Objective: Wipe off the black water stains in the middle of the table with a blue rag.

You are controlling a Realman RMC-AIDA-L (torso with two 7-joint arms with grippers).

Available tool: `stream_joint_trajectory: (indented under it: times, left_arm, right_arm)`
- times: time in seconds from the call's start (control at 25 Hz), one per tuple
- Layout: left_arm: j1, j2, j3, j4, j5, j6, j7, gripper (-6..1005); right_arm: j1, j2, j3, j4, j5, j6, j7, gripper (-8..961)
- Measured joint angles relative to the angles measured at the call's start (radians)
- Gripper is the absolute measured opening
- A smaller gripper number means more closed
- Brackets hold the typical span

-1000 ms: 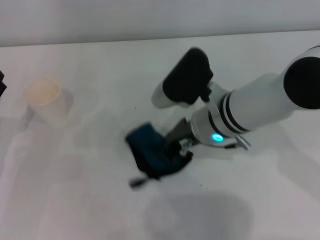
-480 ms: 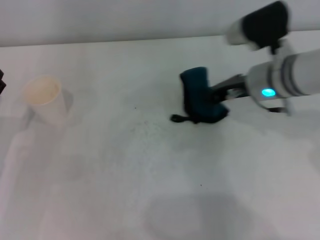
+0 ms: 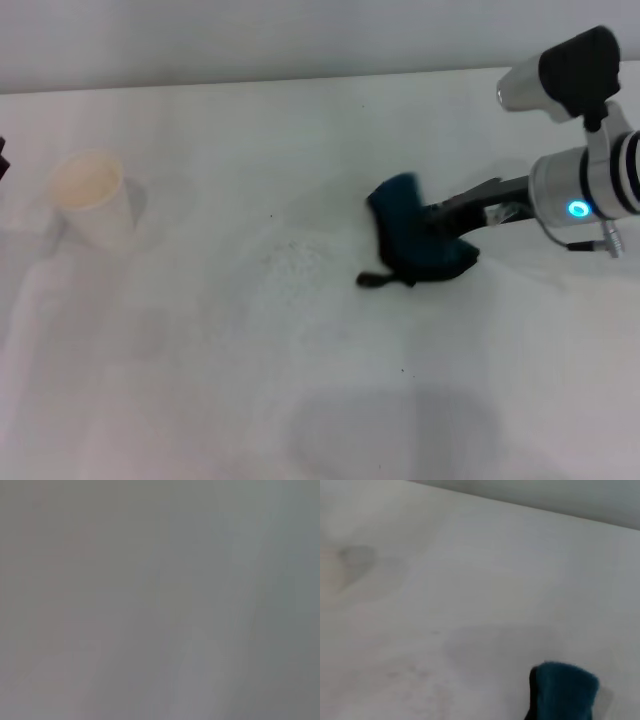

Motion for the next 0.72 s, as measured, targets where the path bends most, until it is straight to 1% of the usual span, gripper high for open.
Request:
stream_joint_trajectory:
  times: [0.16, 0.28, 0.4, 0.48, 0.6, 0.72]
  left_arm:
    - [-0.002, 0.0, 0.001, -0.002, 0.002, 0.027, -0.006, 888]
    - [0.004, 0.0, 0.0, -0.003, 0.002, 0.033, -0.007, 888]
    - [0.012, 0.0, 0.0, -0.003, 0.001, 0.033, -0.007, 888]
    - [0.019, 0.0, 0.0, -0.003, 0.001, 0.033, -0.007, 888]
    - [0.023, 0.0, 0.001, -0.005, 0.0, 0.034, -0.008, 888]
    - [0.019, 0.0, 0.002, -0.006, 0.001, 0.034, -0.008, 887]
  right_arm:
    - [0.001, -0.001, 0.062, 0.086, 0.201, -0.003, -0.217, 126]
    - [-0.029, 0.0, 0.13, 0.122, 0.373, -0.01, -0.38, 209]
    - [-0.064, -0.003, 0.204, 0.153, 0.568, 0.017, -0.52, 292]
    - [-0.078, -0.004, 0.253, 0.182, 0.696, 0.06, -0.618, 371]
    - [-0.08, -0.004, 0.336, 0.268, 0.894, 0.159, -0.757, 489]
    - [-0.074, -0.004, 0.457, 0.425, 1.135, 0.336, -0.933, 632]
